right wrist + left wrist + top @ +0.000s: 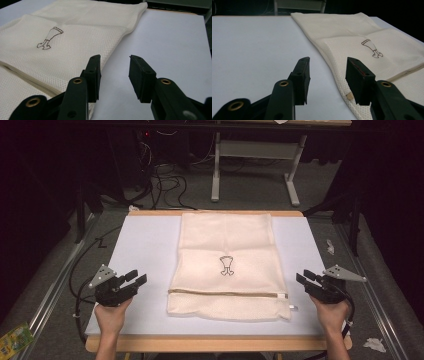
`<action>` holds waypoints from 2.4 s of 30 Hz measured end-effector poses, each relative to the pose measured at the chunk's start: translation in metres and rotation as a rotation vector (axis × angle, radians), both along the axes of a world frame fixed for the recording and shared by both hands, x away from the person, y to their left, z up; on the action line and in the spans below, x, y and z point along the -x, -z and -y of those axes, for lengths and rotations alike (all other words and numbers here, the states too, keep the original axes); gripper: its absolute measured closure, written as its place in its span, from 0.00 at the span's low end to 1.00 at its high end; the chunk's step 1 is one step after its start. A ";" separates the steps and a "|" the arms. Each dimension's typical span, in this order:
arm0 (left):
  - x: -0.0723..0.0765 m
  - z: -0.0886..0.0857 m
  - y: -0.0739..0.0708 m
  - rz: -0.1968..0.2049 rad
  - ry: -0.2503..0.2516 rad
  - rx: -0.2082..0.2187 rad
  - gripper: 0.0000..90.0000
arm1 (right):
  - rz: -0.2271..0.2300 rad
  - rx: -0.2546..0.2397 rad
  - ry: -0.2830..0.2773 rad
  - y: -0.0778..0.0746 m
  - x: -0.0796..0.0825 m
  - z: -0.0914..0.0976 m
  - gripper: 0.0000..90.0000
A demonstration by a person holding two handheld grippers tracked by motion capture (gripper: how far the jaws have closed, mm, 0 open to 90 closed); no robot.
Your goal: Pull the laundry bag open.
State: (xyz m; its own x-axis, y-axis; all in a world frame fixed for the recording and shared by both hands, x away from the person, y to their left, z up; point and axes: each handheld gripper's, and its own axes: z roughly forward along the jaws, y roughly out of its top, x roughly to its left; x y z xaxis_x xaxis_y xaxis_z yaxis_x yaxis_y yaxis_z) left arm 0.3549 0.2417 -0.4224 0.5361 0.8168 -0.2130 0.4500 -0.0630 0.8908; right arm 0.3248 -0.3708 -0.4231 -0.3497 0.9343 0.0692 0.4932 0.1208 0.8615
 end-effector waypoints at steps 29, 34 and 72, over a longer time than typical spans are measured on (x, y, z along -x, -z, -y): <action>-0.015 0.003 0.007 -0.007 -0.045 -0.086 0.57 | 0.063 -0.061 0.123 0.006 0.007 0.033 0.68; -0.012 0.014 0.009 0.011 -0.038 -0.131 0.57 | 0.112 -0.064 0.131 0.010 0.010 0.032 0.68; -0.039 0.033 0.047 -0.066 -0.043 -0.128 0.55 | -0.032 -0.015 0.139 0.035 -0.016 0.021 0.67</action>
State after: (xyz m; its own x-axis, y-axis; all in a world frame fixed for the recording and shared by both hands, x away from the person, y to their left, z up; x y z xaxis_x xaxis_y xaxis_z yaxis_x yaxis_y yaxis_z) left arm 0.3938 0.2088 -0.4697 0.4879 0.8616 -0.1396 0.5121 -0.1530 0.8452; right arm 0.3410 -0.3919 -0.4585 -0.2147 0.9723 0.0927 0.5312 0.0366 0.8465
